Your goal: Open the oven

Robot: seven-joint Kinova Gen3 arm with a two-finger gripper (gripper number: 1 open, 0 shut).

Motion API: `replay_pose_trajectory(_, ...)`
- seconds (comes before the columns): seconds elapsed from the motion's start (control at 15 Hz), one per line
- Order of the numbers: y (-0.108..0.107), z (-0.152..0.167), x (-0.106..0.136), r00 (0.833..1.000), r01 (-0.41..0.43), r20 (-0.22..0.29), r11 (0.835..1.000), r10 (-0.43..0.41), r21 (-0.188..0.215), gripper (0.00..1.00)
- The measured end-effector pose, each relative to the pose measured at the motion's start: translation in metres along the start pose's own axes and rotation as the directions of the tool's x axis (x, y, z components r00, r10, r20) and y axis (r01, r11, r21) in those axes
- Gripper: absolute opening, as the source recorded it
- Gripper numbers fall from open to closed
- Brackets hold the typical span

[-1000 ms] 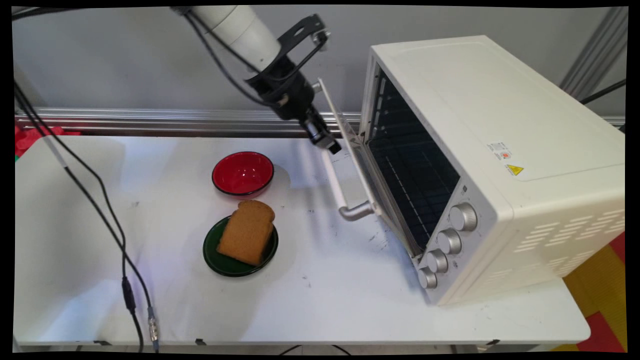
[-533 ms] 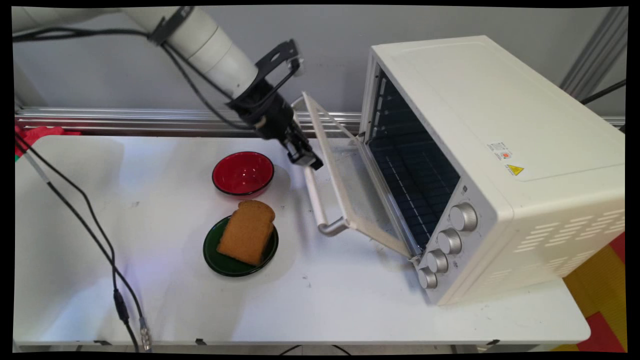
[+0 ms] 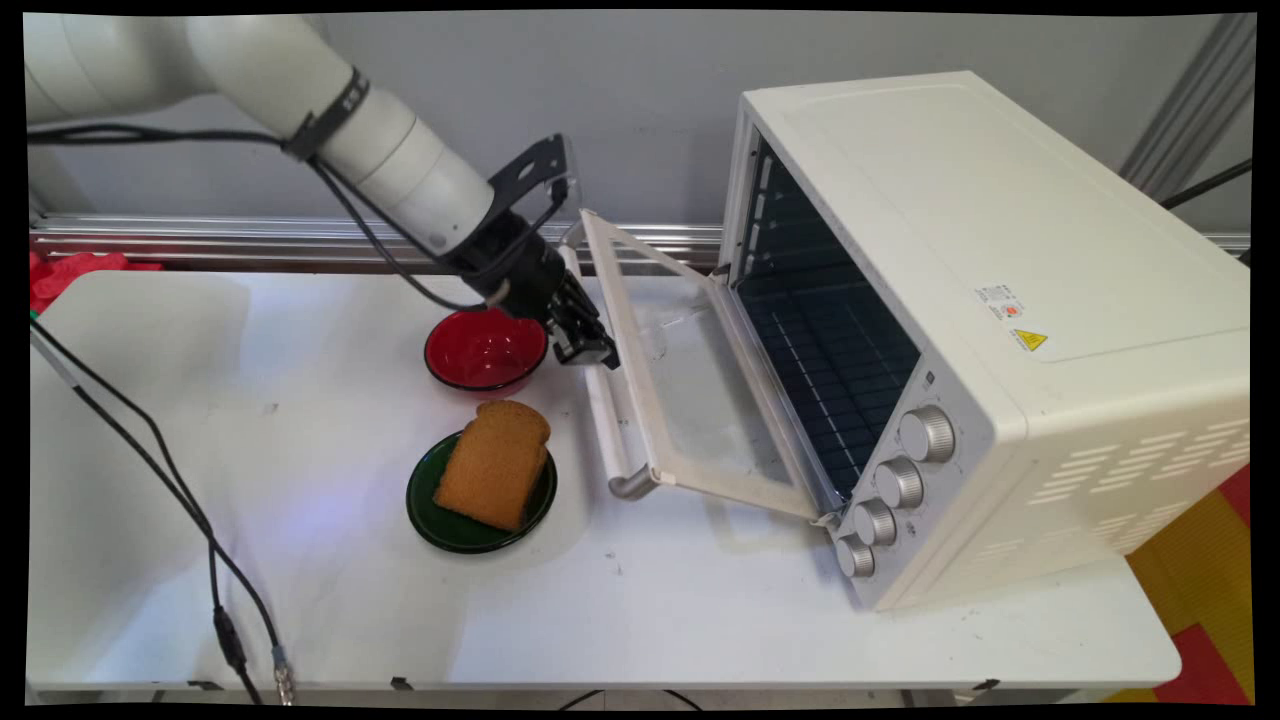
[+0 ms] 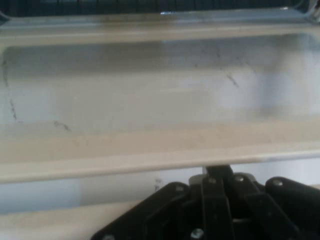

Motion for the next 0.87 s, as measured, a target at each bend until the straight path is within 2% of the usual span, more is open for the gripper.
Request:
replay_pose_trajectory(0.4, 0.002, 0.019, -0.031, 1.0, -0.019, -0.002, 0.999, 0.019, 0.027, 0.0)
replay_pose_trajectory(0.87, 0.003, 0.014, -0.05, 0.999, -0.031, -0.005, 0.999, 0.031, 0.035, 0.0)
